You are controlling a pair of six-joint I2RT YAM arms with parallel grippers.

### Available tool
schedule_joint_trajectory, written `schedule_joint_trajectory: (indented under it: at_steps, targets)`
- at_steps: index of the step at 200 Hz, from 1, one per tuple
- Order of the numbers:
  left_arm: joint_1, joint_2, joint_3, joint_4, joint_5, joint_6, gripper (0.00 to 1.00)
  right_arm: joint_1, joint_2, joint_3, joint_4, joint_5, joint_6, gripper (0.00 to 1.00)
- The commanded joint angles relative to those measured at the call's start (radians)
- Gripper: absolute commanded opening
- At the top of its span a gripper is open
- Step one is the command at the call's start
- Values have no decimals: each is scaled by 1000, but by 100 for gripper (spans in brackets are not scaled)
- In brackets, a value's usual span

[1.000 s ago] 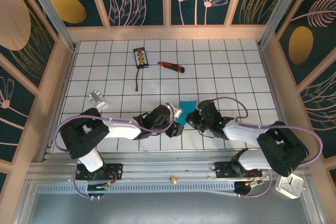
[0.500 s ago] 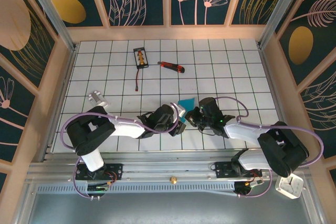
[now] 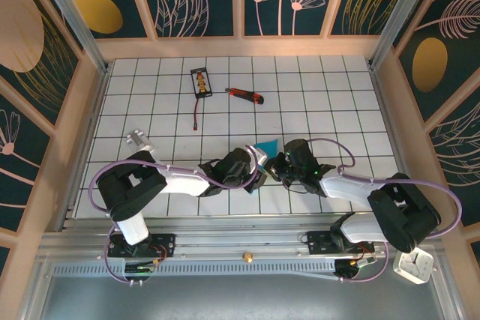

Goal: Fold a paper plane with a square sheet of paper (pick it up from the middle)
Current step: Fold the wing for the fifth time at the center of the table.

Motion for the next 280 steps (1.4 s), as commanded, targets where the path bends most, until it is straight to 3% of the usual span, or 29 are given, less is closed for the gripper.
schedule_joint_trajectory:
  at_steps: [1, 81, 159, 209, 280]
  targets:
    - [-5, 9, 12, -14, -35, -2, 30, -7, 10, 15, 12, -17, 17, 8]
    - [-4, -2, -4, -25, -62, -21, 17, -10, 19, 21, 8, -17, 9, 9]
    - [-4, -32, -73, 51, -62, -163, 2, -67, -51, 27, -68, -2, -66, 24]
    - [27, -33, -87, 148, 89, -333, 0, -133, -129, 75, -151, 33, -255, 30]
    - [111, 39, -119, 329, 313, -575, 0, -141, -92, 143, -154, -1, -521, 31]
